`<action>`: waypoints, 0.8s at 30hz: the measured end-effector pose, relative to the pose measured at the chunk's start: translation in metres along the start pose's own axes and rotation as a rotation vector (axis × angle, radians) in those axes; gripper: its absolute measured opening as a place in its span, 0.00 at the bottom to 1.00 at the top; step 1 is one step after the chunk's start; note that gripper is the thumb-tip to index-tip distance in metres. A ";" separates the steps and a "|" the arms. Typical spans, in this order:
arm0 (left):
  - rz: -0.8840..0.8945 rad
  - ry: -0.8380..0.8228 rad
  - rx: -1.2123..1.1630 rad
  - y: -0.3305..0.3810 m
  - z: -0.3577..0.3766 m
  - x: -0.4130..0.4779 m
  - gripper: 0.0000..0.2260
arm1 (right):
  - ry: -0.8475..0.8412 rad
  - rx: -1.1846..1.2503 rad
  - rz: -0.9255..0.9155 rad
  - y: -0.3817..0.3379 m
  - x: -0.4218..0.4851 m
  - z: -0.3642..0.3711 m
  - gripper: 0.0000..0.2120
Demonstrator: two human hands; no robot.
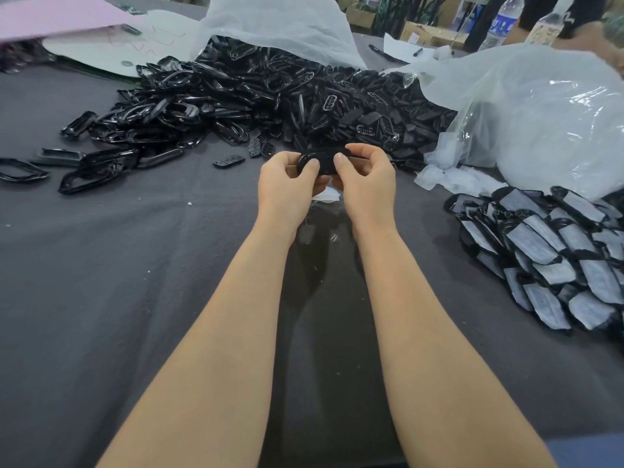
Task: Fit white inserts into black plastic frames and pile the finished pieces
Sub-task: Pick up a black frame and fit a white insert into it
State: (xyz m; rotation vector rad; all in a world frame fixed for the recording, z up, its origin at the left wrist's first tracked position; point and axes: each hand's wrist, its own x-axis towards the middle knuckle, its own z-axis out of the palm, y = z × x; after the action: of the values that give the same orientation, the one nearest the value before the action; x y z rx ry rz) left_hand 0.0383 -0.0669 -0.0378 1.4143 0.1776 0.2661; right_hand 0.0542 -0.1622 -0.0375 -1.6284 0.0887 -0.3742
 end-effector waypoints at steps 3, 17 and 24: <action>0.019 0.030 0.055 -0.002 -0.001 0.001 0.04 | -0.055 -0.041 0.019 0.001 -0.001 0.000 0.06; 0.063 0.047 0.148 -0.004 -0.002 0.003 0.07 | -0.096 0.029 0.093 0.000 0.001 0.001 0.07; -0.059 0.006 -0.032 0.001 -0.002 0.002 0.02 | -0.117 0.163 0.179 -0.003 0.002 -0.002 0.06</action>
State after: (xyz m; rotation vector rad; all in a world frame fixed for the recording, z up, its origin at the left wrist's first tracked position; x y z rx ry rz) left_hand 0.0399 -0.0645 -0.0370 1.3745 0.2189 0.2239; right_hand 0.0547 -0.1640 -0.0340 -1.4647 0.1116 -0.1449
